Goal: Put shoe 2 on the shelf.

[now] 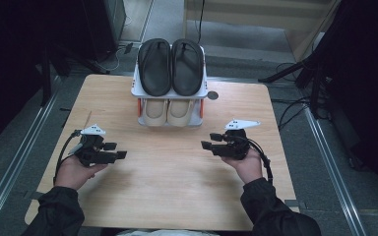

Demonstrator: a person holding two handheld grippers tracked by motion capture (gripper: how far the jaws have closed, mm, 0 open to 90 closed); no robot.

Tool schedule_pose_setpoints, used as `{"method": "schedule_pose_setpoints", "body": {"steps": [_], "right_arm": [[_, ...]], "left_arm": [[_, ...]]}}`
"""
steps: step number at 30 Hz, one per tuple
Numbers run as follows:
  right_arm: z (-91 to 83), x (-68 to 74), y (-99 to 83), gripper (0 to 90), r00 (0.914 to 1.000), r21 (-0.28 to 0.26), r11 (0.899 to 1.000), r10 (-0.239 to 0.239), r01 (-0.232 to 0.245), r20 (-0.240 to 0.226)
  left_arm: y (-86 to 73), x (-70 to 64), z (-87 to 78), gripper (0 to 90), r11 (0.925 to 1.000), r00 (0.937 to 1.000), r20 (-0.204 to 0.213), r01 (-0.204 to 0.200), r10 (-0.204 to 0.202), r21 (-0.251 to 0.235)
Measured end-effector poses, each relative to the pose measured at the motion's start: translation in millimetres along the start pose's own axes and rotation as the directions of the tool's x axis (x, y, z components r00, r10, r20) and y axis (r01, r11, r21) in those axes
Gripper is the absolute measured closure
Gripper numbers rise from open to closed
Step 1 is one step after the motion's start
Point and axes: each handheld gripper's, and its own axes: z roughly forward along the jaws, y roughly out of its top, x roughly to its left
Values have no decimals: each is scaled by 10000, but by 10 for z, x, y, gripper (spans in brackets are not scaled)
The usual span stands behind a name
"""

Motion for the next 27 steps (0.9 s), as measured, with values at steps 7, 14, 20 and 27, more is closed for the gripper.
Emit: {"method": "schedule_pose_setpoints", "body": {"steps": [7,14,20,27], "right_arm": [[10,4,0,454,10000,69,10000,-45,45,13],[21,15,-5,454,10000,174,9998,-67,67,22],[49,45,-10,453,9997,299,9992,-254,252,49],[48,41,-11,447,9998,306,9994,-188,188,16]], "left_arm": [[-3,-12,-5,394,10000,10000,-23,74,-74,-26],[1,-16,4,393,10000,10000,-12,35,-35,29],[-1,-18,9,391,10000,10000,30,57,-57,59],[-2,-22,13,385,9998,9999,9,157,-158,98]]}}
